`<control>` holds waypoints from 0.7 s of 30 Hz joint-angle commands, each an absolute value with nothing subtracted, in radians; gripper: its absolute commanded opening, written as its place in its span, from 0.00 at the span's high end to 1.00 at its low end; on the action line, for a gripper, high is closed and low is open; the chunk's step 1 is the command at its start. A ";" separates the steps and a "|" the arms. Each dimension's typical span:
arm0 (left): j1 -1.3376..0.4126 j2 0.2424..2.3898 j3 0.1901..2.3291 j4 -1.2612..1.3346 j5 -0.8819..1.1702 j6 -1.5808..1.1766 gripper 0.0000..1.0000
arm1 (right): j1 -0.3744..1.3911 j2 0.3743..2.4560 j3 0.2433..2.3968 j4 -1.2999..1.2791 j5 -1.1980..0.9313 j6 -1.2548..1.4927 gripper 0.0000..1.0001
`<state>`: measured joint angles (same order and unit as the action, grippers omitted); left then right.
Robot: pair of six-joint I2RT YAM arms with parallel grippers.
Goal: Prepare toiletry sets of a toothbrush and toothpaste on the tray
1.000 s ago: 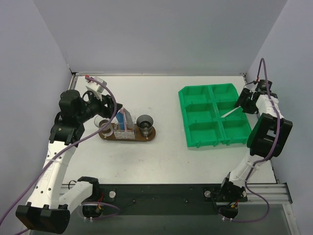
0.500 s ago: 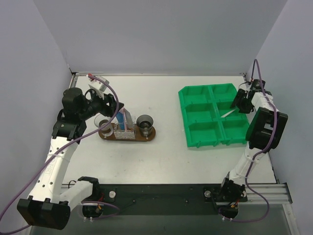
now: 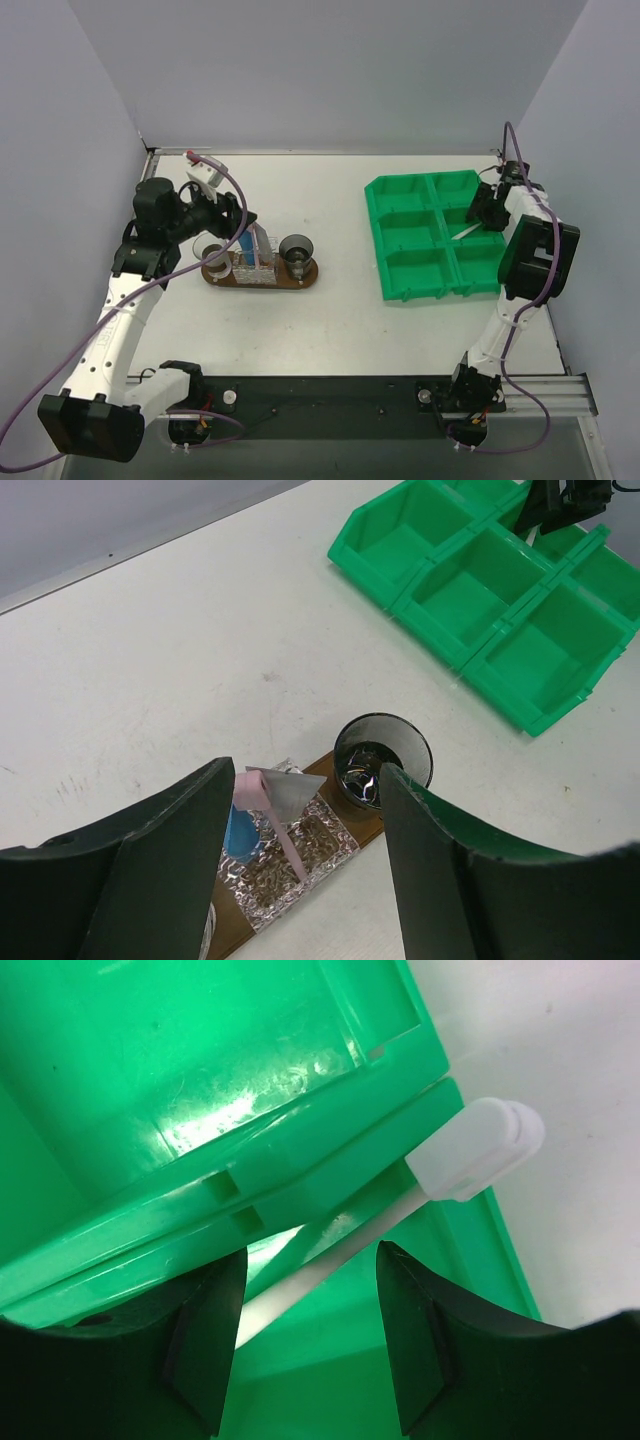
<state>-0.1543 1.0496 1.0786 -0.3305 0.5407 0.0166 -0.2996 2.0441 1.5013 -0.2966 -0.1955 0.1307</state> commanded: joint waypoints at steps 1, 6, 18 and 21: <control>-0.147 1.054 1.072 -0.268 0.572 0.029 0.30 | -0.293 2.054 1.558 -0.310 -0.144 0.127 0.51; -0.149 1.057 1.068 -0.262 0.575 0.032 0.30 | -0.285 2.068 1.580 -0.321 -0.123 0.118 0.51; -0.147 1.049 1.051 -0.255 0.572 0.041 0.30 | -0.264 2.095 1.621 -0.359 -0.094 0.101 0.57; -0.146 1.051 1.048 -0.253 0.571 0.043 0.30 | -0.261 2.091 1.615 -0.362 -0.087 0.098 0.62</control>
